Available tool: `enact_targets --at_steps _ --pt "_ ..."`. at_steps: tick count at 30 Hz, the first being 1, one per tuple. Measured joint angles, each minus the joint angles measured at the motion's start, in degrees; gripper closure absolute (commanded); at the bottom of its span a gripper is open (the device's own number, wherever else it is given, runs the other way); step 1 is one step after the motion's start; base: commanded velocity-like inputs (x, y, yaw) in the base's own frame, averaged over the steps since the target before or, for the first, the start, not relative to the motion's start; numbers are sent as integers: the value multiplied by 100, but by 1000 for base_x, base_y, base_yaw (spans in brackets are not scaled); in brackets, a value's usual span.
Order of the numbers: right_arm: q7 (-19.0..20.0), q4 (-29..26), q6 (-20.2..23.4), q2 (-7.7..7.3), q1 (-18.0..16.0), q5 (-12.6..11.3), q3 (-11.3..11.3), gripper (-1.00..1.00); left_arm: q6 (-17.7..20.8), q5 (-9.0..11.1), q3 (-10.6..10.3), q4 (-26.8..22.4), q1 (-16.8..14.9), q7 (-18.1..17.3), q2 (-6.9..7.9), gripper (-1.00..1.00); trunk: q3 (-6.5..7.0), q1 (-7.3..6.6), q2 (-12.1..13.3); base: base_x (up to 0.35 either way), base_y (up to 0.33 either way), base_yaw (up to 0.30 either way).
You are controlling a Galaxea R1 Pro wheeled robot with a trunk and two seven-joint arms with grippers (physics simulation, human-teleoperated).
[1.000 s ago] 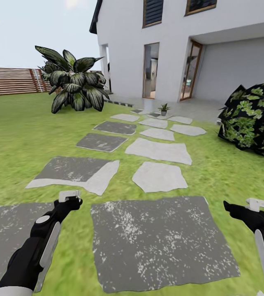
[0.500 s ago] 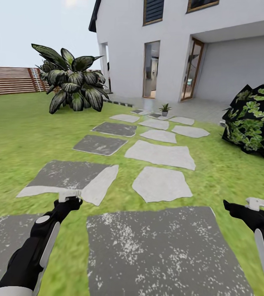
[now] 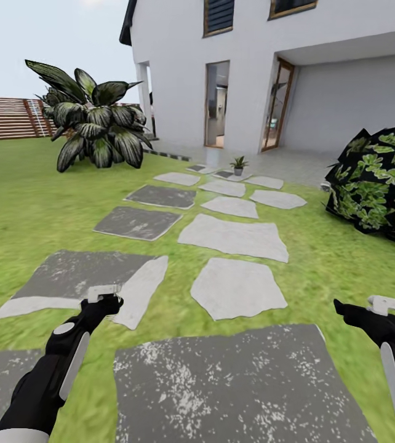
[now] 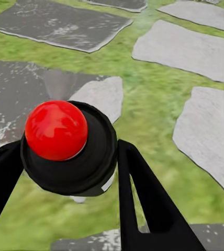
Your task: Pick up the pesticide atomizer in the garden and spray insectifuge to fully cover both potted plants in the garden.
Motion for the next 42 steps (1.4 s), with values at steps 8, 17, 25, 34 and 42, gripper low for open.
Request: enact_targets --at_steps 8,17,25,34,42 --pt "-2 2 -12 1 -1 -7 3 -100 1 0 1 -3 1 1 1 100 18 0 0 330 97 -72" --pt "-3 2 -14 -2 -1 -1 -2 -100 1 1 1 -3 1 -1 1 100 19 0 0 330 110 -5" --pt "-3 2 -14 -2 -1 0 -13 -100 1 0 1 -6 1 2 1 100 19 0 0 330 110 0" --pt "-3 2 -14 -2 -1 0 -6 -100 1 0 1 -3 1 0 1 100 19 0 0 330 110 0" --pt "-3 2 -13 -1 -1 0 -3 -100 1 2 -2 -1 1 1 1 100 19 0 0 330 110 0"
